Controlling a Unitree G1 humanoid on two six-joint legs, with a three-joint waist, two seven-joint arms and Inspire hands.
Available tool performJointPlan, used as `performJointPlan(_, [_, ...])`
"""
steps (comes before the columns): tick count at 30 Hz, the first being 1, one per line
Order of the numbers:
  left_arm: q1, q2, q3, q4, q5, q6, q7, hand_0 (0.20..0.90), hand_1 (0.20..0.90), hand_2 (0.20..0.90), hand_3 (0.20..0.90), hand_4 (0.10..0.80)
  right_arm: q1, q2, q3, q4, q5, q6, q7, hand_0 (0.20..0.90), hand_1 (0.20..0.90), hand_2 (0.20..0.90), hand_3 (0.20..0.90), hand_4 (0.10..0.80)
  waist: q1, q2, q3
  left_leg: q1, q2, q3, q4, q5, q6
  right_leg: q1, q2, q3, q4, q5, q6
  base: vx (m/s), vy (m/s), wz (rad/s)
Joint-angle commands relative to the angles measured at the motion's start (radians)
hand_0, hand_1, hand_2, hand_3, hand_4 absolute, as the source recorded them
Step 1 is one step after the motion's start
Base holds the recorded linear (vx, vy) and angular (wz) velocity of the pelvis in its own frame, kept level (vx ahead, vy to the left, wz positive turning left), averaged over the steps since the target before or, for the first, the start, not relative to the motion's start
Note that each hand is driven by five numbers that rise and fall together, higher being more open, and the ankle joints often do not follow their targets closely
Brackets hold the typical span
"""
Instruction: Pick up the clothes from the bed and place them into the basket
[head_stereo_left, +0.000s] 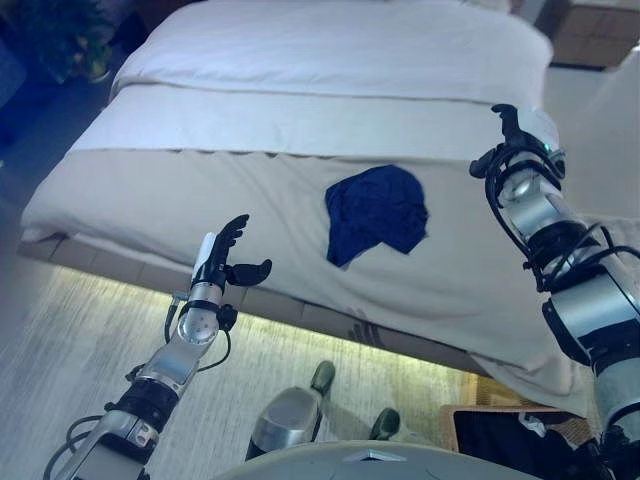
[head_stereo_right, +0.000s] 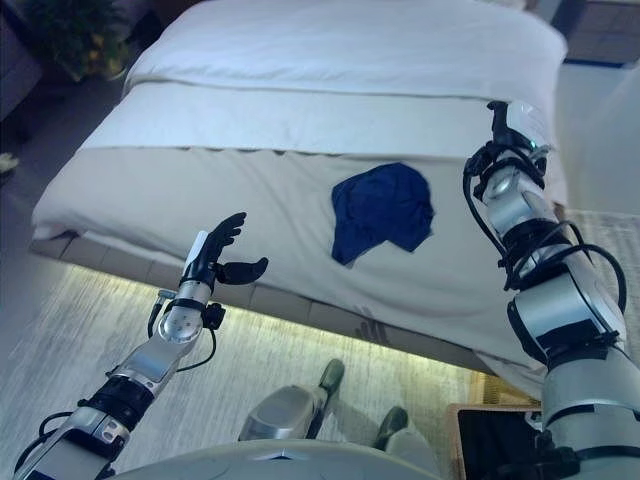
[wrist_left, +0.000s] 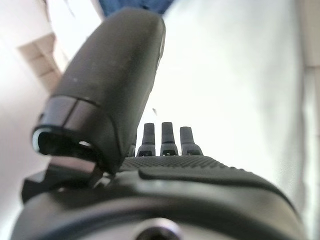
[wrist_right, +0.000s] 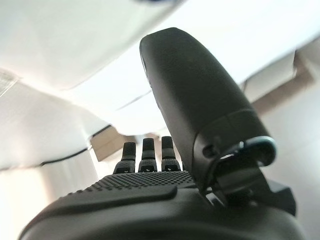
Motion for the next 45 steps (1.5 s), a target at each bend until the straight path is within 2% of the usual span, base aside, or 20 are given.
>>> performJointPlan(1, [-0.037, 0.079, 0.069, -0.140, 0.009, -0.151, 0.037, 0.900, 0.900, 0.900, 0.900, 0.800, -0.204, -0.063, 0.096, -0.081, -0.073, -0.020, -0.068, 0.900, 0.900, 0.900, 0.900, 0.800, 0.023, -0.042, 0.063, -0.115, -0.065, 0.062, 0.256, -0.176, 0.062, -0.037, -0.026, -0.016, 0.133, -0.002, -0.040, -0.082, 0.109, 0.09])
performJointPlan(2, [-0.042, 0.081, 0.070, -0.156, 0.006, -0.167, 0.042, 0.900, 0.900, 0.900, 0.900, 0.800, -0.226, -0.066, 0.104, -0.084, -0.082, -0.004, -0.072, 0.900, 0.900, 0.900, 0.900, 0.800, 0.031, -0.031, 0.090, -0.153, -0.071, 0.070, 0.290, -0.180, 0.069, -0.085, -0.048, -0.028, 0.207, -0.018, -0.039, -0.013, 0.084, 0.17])
performJointPlan(3, [-0.041, 0.079, 0.069, -0.187, 0.004, -0.173, 0.049, 0.900, 0.900, 0.900, 0.900, 0.800, -0.252, -0.073, 0.119, -0.083, -0.080, 0.009, -0.078, 0.900, 0.900, 0.900, 0.900, 0.800, 0.042, -0.026, 0.121, -0.191, -0.085, 0.073, 0.340, -0.216, 0.073, -0.129, -0.068, -0.022, 0.280, -0.059, -0.032, -0.008, 0.082, 0.16])
performJointPlan(6, [-0.031, 0.077, 0.064, -0.251, -0.002, -0.167, 0.060, 0.900, 0.900, 0.900, 0.900, 0.800, -0.284, -0.088, 0.125, -0.095, -0.069, 0.042, -0.066, 0.900, 0.900, 0.900, 0.900, 0.800, 0.059, -0.012, 0.171, -0.274, -0.117, 0.082, 0.439, -0.250, 0.090, -0.215, -0.100, -0.021, 0.400, -0.091, -0.029, 0.017, 0.076, 0.22])
performJointPlan(9, [-0.028, 0.080, 0.055, -0.291, 0.000, -0.182, 0.079, 0.900, 0.900, 0.900, 0.900, 0.800, -0.323, -0.098, 0.139, -0.099, -0.070, 0.075, -0.060, 0.900, 0.900, 0.900, 0.900, 0.800, 0.069, 0.006, 0.222, -0.365, -0.142, 0.098, 0.538, -0.280, 0.109, -0.314, -0.117, -0.008, 0.503, -0.116, -0.033, -0.070, 0.073, 0.20])
performJointPlan(10, [-0.023, 0.086, 0.052, -0.311, -0.014, -0.188, 0.092, 0.900, 0.900, 0.900, 0.900, 0.800, -0.341, -0.104, 0.157, -0.097, -0.067, 0.091, -0.053, 0.900, 0.900, 0.900, 0.900, 0.800, 0.072, 0.016, 0.229, -0.421, -0.150, 0.106, 0.585, -0.295, 0.117, -0.368, -0.117, -0.003, 0.545, -0.131, -0.040, -0.092, 0.091, 0.19])
performJointPlan(15, [0.003, 0.088, 0.033, -0.358, -0.038, -0.200, 0.119, 0.900, 0.900, 0.900, 0.900, 0.800, -0.355, -0.091, 0.167, -0.054, -0.055, 0.120, -0.058, 0.900, 0.900, 0.900, 0.900, 0.800, 0.084, 0.040, 0.229, -0.582, -0.165, 0.113, 0.728, -0.338, 0.126, -0.521, -0.117, 0.011, 0.662, -0.166, -0.062, -0.039, 0.081, 0.08])
performJointPlan(17, [0.002, 0.095, 0.018, -0.367, -0.048, -0.197, 0.131, 0.900, 0.900, 0.900, 0.900, 0.800, -0.371, -0.084, 0.175, -0.015, -0.044, 0.115, -0.065, 0.900, 0.900, 0.900, 0.900, 0.800, 0.090, 0.046, 0.229, -0.640, -0.163, 0.117, 0.779, -0.353, 0.136, -0.586, -0.115, 0.017, 0.717, -0.185, -0.069, -0.002, 0.033, 0.08])
performJointPlan(23, [0.027, 0.115, -0.001, -0.401, -0.054, -0.232, 0.149, 0.900, 0.900, 0.900, 0.900, 0.800, -0.419, -0.100, 0.206, 0.066, 0.006, 0.137, -0.072, 0.900, 0.900, 0.900, 0.900, 0.800, 0.112, 0.064, 0.229, -0.811, -0.177, 0.106, 0.922, -0.386, 0.152, -0.765, -0.116, 0.026, 0.846, -0.220, -0.082, -0.018, -0.015, 0.12])
performJointPlan(33, [0.082, 0.126, 0.028, -0.426, -0.089, -0.311, 0.169, 0.900, 0.900, 0.900, 0.900, 0.800, -0.497, -0.115, 0.279, 0.180, 0.049, 0.176, -0.016, 0.900, 0.900, 0.900, 0.900, 0.800, 0.129, 0.082, 0.229, -1.001, -0.194, 0.117, 1.092, -0.425, 0.160, -0.934, -0.109, 0.048, 0.983, -0.268, -0.099, -0.025, -0.002, 0.07])
performJointPlan(34, [0.089, 0.126, 0.029, -0.425, -0.093, -0.315, 0.167, 0.900, 0.900, 0.900, 0.900, 0.800, -0.513, -0.114, 0.289, 0.188, 0.073, 0.178, -0.010, 0.853, 0.853, 0.853, 0.845, 0.745, 0.131, 0.082, 0.229, -1.015, -0.195, 0.116, 1.105, -0.426, 0.160, -0.946, -0.106, 0.047, 0.995, -0.270, -0.100, -0.007, 0.003, 0.14])
performJointPlan(35, [0.092, 0.128, 0.033, -0.425, -0.096, -0.315, 0.164, 0.900, 0.900, 0.900, 0.900, 0.800, -0.525, -0.113, 0.294, 0.190, 0.085, 0.178, -0.004, 0.738, 0.738, 0.738, 0.711, 0.611, 0.132, 0.080, 0.229, -1.028, -0.193, 0.115, 1.120, -0.428, 0.160, -0.957, -0.105, 0.048, 1.006, -0.272, -0.101, -0.007, 0.002, 0.05])
performJointPlan(36, [0.094, 0.130, 0.037, -0.425, -0.099, -0.314, 0.160, 0.900, 0.900, 0.900, 0.900, 0.800, -0.533, -0.113, 0.297, 0.192, 0.083, 0.179, -0.002, 0.411, 0.411, 0.411, 0.329, 0.229, 0.133, 0.079, 0.229, -1.035, -0.192, 0.115, 1.127, -0.430, 0.159, -0.962, -0.105, 0.049, 1.012, -0.274, -0.102, 0.000, 0.000, 0.00])
performJointPlan(37, [0.097, 0.133, 0.038, -0.425, -0.100, -0.315, 0.160, 0.900, 0.900, 0.900, 0.900, 0.800, -0.543, -0.110, 0.304, 0.195, 0.092, 0.178, -0.007, 0.300, 0.300, 0.300, 0.200, 0.100, 0.134, 0.076, 0.229, -1.042, -0.191, 0.115, 1.131, -0.429, 0.158, -0.966, -0.101, 0.048, 1.014, -0.274, -0.102, -0.008, -0.024, -0.08])
performJointPlan(45, [0.115, 0.142, 0.052, -0.415, -0.100, -0.331, 0.177, 0.900, 0.900, 0.900, 0.900, 0.800, -0.607, -0.117, 0.331, 0.221, 0.117, 0.164, -0.025, 0.300, 0.300, 0.300, 0.200, 0.100, 0.135, 0.070, 0.229, -1.023, -0.184, 0.121, 1.137, -0.432, 0.153, -0.945, -0.099, 0.047, 1.004, -0.266, -0.104, 0.002, -0.001, -0.07])
